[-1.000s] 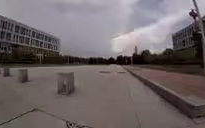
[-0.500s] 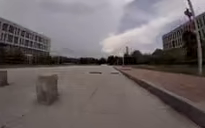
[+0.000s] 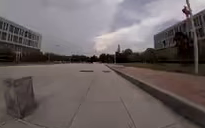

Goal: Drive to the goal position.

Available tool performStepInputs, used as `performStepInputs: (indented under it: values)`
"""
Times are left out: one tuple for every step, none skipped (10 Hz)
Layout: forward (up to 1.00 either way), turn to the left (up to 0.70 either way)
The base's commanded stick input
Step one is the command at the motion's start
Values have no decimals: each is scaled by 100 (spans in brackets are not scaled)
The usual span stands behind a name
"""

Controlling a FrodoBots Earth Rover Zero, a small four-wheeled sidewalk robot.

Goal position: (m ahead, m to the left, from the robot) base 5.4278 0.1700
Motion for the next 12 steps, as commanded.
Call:
performStepInputs:
  values:
    - [100, 0]
    - [100, 0]
    - [100, 0]
    - [100, 0]
    - [100, 0]
    - [100, 0]
    - [100, 0]
    - [100, 0]
    - [100, 0]
    - [100, 0]
    - [100, 0]
    - [100, 0]
